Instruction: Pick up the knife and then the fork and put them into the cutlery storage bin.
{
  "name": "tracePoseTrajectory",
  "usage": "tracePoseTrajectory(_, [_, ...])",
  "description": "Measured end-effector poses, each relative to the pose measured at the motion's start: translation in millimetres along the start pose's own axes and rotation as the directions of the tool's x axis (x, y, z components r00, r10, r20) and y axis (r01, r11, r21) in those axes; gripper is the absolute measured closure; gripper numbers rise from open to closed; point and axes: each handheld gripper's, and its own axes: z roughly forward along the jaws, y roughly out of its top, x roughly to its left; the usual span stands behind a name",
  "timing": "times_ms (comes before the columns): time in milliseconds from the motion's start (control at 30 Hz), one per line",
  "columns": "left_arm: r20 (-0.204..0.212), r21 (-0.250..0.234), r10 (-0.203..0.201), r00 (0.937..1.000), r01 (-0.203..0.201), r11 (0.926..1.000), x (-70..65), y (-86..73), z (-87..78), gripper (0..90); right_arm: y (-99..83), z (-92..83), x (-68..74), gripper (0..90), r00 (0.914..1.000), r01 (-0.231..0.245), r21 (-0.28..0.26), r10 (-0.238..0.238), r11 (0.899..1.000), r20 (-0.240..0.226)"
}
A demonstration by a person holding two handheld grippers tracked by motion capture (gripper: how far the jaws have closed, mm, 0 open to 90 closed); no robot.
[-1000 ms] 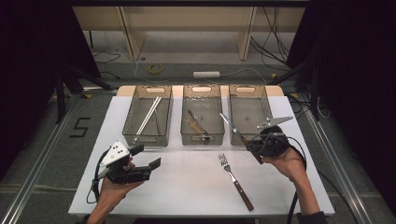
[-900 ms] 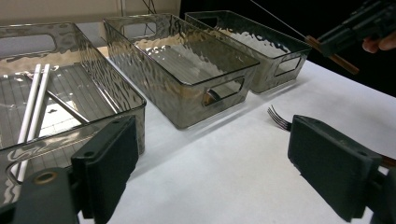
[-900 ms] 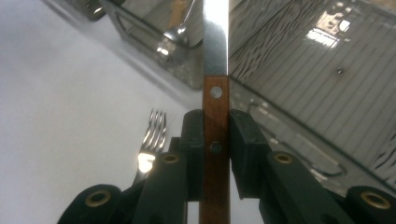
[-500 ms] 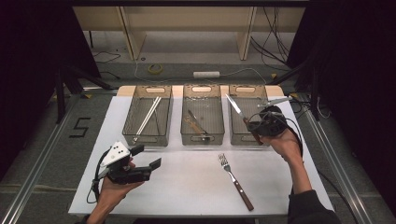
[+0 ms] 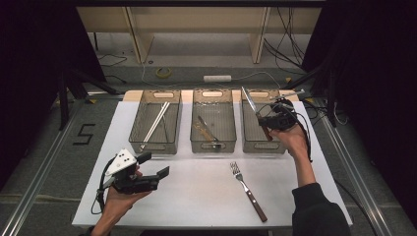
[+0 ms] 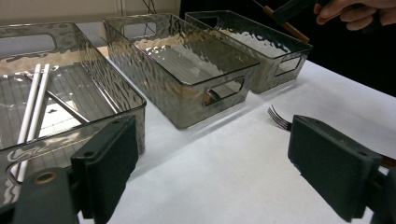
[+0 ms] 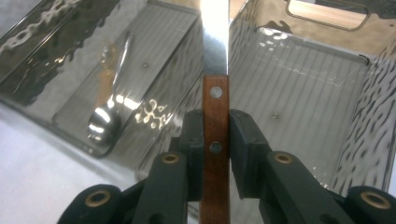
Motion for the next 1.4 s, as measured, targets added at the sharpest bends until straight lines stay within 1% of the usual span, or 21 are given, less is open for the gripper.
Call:
tracePoseTrajectory(267, [0.002, 0.000, 0.001, 1.0000, -0.001, 1.0000, -0.1, 0.0, -0.3, 15.7, 8.7, 17.8, -4.6, 77.0, 0.9973, -0.059, 0.023, 0.058, 0.998, 0.045])
tracePoseTrajectory(433, [0.003, -0.003, -0.003, 1.0000, 0.003, 1.0000, 0.1, 0.2, -0.6, 15.7, 8.3, 29.6, -8.5, 77.0, 0.9924, -0.101, 0.044, 0.097, 0.994, 0.076])
tracePoseTrajectory(500, [0.004, -0.004, 0.001, 1.0000, -0.001, 1.0000, -0.1, 0.2, -1.1, 15.7, 7.7, 33.8, -9.4, 77.0, 0.9914, -0.106, 0.049, 0.101, 0.993, 0.083])
tracePoseTrajectory(567, [0.003, -0.007, -0.002, 1.0000, 0.002, 1.0000, 0.0, 0.3, -1.4, 15.7, 7.5, 37.0, -9.5, 77.0, 0.9890, -0.122, 0.057, 0.116, 0.991, 0.092])
tracePoseTrajectory(700, [0.006, -0.005, -0.002, 1.0000, 0.002, 1.0000, 0.1, 0.3, -1.0, 15.7, 7.7, 43.8, -9.9, 76.9, 0.9858, -0.138, 0.064, 0.131, 0.988, 0.105])
tracePoseTrajectory(800, [0.006, -0.005, -0.002, 1.0000, 0.002, 1.0000, 0.1, 0.2, -1.0, 15.7, 7.4, 48.5, -10.1, 76.9, 0.9816, -0.163, 0.081, 0.154, 0.983, 0.113])
tracePoseTrajectory(867, [0.004, -0.007, -0.004, 1.0000, 0.004, 1.0000, 0.1, 0.3, -1.3, 15.7, 6.4, 51.7, -11.1, 76.8, 0.9798, -0.171, 0.078, 0.161, 0.982, 0.119])
tracePoseTrajectory(933, [0.005, -0.007, -0.004, 1.0000, 0.004, 1.0000, 0.2, 0.3, -1.1, 15.7, 6.0, 54.6, -10.5, 76.5, 0.9767, -0.190, 0.083, 0.180, 0.978, 0.118])
tracePoseTrajectory(1000, [0.007, -0.004, -0.002, 1.0000, 0.002, 1.0000, 0.0, 0.2, -1.0, 15.7, 6.4, 57.2, -9.9, 73.7, 0.9744, -0.199, 0.092, 0.187, 0.976, 0.125])
tracePoseTrajectory(1033, [0.006, -0.006, -0.001, 1.0000, 0.001, 1.0000, -0.1, 0.3, -1.2, 15.7, 6.7, 57.1, -10.1, 67.9, 0.9735, -0.205, 0.080, 0.195, 0.975, 0.119])
tracePoseTrajectory(1100, [0.005, -0.006, -0.005, 1.0000, 0.005, 1.0000, 0.4, 0.0, -1.2, 15.7, 7.4, 55.3, -10.9, 63.2, 0.9749, -0.214, 0.073, 0.209, 0.974, 0.076])
tracePoseTrajectory(1167, [0.004, -0.006, -0.006, 1.0000, 0.006, 1.0000, 0.9, -0.1, -1.6, 15.7, 7.6, 51.1, -10.6, 60.1, 0.9771, -0.204, 0.063, 0.199, 0.977, 0.075])
tracePoseTrajectory(1200, [0.004, -0.007, -0.007, 1.0000, 0.007, 1.0000, 1.0, -0.1, -1.8, 15.7, 7.2, 47.3, -10.5, 58.5, 0.9793, -0.195, 0.055, 0.192, 0.979, 0.066])
tracePoseTrajectory(1267, [0.004, -0.010, -0.009, 1.0000, 0.009, 0.9999, 1.2, -0.1, -1.7, 15.7, 6.0, 40.9, -9.5, 55.9, 0.9833, -0.177, 0.055, 0.174, 0.983, 0.054])
tracePoseTrajectory(1367, [0.003, -0.006, -0.006, 1.0000, 0.006, 1.0000, 0.8, -0.2, -1.4, 15.7, 1.0, 25.2, -4.9, 51.8, 0.9914, -0.130, 0.030, 0.129, 0.991, 0.020])
tracePoseTrajectory(1400, [0.003, -0.006, -0.005, 1.0000, 0.005, 1.0000, 0.7, -0.1, -1.4, 15.7, -0.6, 21.0, -3.2, 50.5, 0.9925, -0.122, 0.022, 0.121, 0.992, 0.010])
